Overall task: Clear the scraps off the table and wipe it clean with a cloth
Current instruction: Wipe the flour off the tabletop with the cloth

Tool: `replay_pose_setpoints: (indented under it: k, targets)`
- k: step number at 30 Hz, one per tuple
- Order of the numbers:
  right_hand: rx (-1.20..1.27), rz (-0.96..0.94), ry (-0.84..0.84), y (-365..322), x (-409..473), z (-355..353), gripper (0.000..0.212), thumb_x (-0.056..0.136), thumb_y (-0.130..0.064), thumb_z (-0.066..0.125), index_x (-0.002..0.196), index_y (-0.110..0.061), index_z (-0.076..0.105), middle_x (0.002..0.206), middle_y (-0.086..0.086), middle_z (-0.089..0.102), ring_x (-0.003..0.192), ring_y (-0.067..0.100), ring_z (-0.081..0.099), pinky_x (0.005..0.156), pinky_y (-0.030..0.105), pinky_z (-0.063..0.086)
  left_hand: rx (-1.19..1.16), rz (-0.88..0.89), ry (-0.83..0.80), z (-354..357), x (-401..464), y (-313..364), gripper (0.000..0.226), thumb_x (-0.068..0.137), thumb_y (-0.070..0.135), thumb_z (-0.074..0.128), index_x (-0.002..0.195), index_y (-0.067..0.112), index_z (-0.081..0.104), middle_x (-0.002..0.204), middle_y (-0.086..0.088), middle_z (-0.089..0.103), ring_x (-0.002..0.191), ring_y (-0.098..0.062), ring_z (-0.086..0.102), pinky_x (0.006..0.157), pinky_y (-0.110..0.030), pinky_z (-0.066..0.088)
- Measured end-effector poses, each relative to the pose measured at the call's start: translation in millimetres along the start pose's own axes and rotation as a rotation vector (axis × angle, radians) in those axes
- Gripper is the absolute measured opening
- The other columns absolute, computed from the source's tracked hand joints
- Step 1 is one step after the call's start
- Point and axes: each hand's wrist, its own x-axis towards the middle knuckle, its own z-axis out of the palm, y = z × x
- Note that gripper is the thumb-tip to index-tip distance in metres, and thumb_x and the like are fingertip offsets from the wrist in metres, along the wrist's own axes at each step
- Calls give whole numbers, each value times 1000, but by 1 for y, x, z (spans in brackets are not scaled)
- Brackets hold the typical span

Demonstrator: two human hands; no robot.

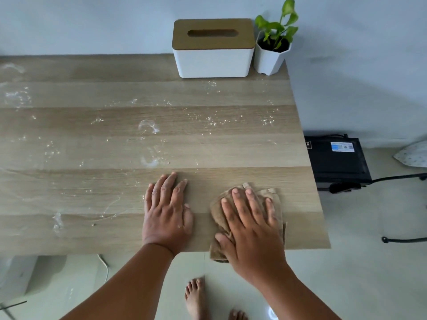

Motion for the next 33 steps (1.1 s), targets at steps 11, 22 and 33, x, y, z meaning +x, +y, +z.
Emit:
replay_pose_setpoints:
  k: [11,22,33]
  targets:
    - [-55,343,-33,39,112,-8,78,93,-68,29,158,-25,28,171,9,15,158,35,7,121,67,13,48,-24,-7,4,1,-2,60,90,42,46,142,14,54,158,-8,40,151,-30,27,124,-52,16]
    - [-22,92,40,42,35,-8,72,90,-57,48,156,-30,38,169,-1,24,157,23,18,119,51,28,44,-29,18,8,2,-2,62,88,44,46,141,14,53,158,-8,40,151,-30,27,125,-52,15]
    - [-16,289,-23,26,107,-11,69,94,-47,26,159,-26,28,172,4,14,159,30,3,125,58,11,59,-41,13,10,2,-4,61,89,45,48,143,17,51,160,-6,38,152,-28,24,125,-51,15]
